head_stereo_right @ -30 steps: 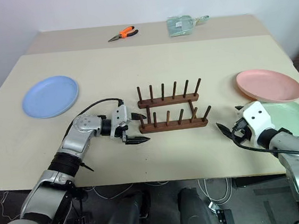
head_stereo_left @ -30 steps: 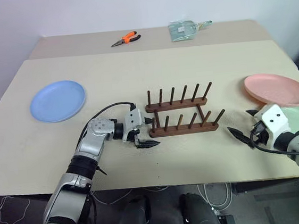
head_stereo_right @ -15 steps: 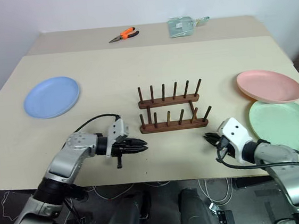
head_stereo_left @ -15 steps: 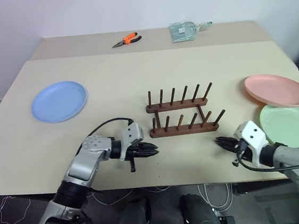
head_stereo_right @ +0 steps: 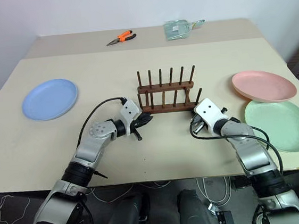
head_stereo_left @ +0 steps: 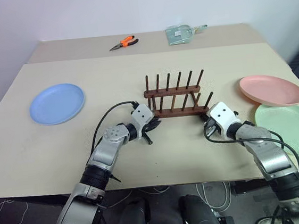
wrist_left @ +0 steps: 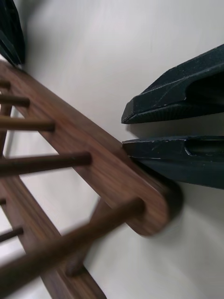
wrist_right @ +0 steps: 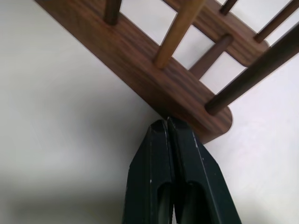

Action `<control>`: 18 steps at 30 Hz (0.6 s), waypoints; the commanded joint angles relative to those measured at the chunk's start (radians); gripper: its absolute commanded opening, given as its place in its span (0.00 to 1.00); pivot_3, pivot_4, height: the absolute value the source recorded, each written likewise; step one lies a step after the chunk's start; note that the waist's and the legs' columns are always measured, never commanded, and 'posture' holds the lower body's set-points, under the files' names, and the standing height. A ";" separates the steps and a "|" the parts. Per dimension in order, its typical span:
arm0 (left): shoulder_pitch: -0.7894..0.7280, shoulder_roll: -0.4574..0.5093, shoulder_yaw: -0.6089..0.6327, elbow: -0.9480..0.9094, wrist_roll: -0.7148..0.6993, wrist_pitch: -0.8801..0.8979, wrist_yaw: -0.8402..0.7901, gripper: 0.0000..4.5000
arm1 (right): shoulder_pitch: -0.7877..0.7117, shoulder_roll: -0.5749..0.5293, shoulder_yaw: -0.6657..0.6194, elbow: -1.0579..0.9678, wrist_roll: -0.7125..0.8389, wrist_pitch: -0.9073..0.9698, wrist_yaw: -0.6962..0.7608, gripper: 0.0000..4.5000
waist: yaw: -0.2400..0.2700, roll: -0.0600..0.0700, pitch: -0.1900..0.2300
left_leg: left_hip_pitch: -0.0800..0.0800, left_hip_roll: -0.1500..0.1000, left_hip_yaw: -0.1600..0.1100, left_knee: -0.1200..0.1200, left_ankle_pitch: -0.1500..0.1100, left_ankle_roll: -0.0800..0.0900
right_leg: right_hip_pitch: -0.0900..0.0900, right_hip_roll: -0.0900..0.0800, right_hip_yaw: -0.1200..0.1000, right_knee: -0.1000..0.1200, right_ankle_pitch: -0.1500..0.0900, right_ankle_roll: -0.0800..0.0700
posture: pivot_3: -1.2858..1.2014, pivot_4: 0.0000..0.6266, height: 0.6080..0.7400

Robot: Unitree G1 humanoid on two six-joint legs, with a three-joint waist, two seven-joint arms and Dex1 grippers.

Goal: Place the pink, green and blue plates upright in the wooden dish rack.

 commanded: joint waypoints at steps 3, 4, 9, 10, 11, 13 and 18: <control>0.046 0.048 0.005 0.009 0.023 -0.003 -0.019 0.12 | 0.020 -0.047 -0.049 -0.032 0.016 -0.023 0.045 0.21 | -0.003 0.000 0.000 | 0.000 0.000 0.000 0.000 0.000 0.000 | 0.000 0.000 0.000 0.000 0.000 0.000 | 0.52 0.24 0.98; 0.058 0.055 0.004 -0.020 0.011 -0.005 -0.037 0.12 | 0.034 -0.072 -0.071 -0.059 0.019 -0.034 0.058 0.29 | -0.003 0.000 0.000 | 0.000 0.000 0.000 -0.001 0.000 0.000 | 0.000 0.000 0.000 0.000 0.000 0.000 | 0.52 0.24 0.98; 0.137 0.077 0.039 -0.259 -0.145 0.065 -0.172 0.12 | 0.111 -0.317 -0.237 -0.154 -0.033 -0.083 0.119 0.63 | 0.001 0.006 0.002 | -0.003 0.000 0.001 -0.002 0.000 0.000 | -0.004 -0.001 0.001 -0.001 -0.001 -0.001 | 0.52 0.24 0.98; 0.146 0.080 0.041 -0.300 -0.171 0.083 -0.192 0.12 | 0.120 -0.361 -0.260 -0.145 -0.048 -0.089 0.121 0.63 | 0.002 0.006 0.002 | -0.004 -0.001 0.001 -0.002 0.000 0.000 | -0.005 -0.002 0.001 0.000 -0.001 -0.002 | 0.52 0.24 0.98; 0.153 0.082 0.041 -0.325 -0.183 0.096 -0.201 0.12 | 0.127 -0.384 -0.273 -0.140 -0.054 -0.093 0.121 0.63 | 0.004 0.006 0.002 | -0.005 -0.001 0.001 -0.002 0.000 0.000 | -0.006 -0.002 0.001 0.000 -0.002 -0.003 | 0.52 0.24 0.98; 0.154 0.081 0.032 -0.374 -0.204 0.117 -0.224 0.12 | 0.146 -0.460 -0.291 -0.105 -0.110 -0.110 0.116 0.63 | 0.005 0.005 0.002 | -0.006 0.000 0.001 -0.001 0.000 0.000 | -0.006 -0.002 0.001 0.000 -0.002 -0.003 | 0.52 0.24 0.98; 0.139 0.065 0.023 -0.419 -0.222 0.140 -0.238 0.12 | 0.162 -0.536 -0.260 0.015 -0.223 -0.174 0.078 0.63 | 0.009 0.005 0.002 | -0.006 -0.001 0.001 -0.001 0.000 0.000 | -0.006 -0.002 0.001 -0.001 -0.002 -0.004 | 0.52 0.24 0.98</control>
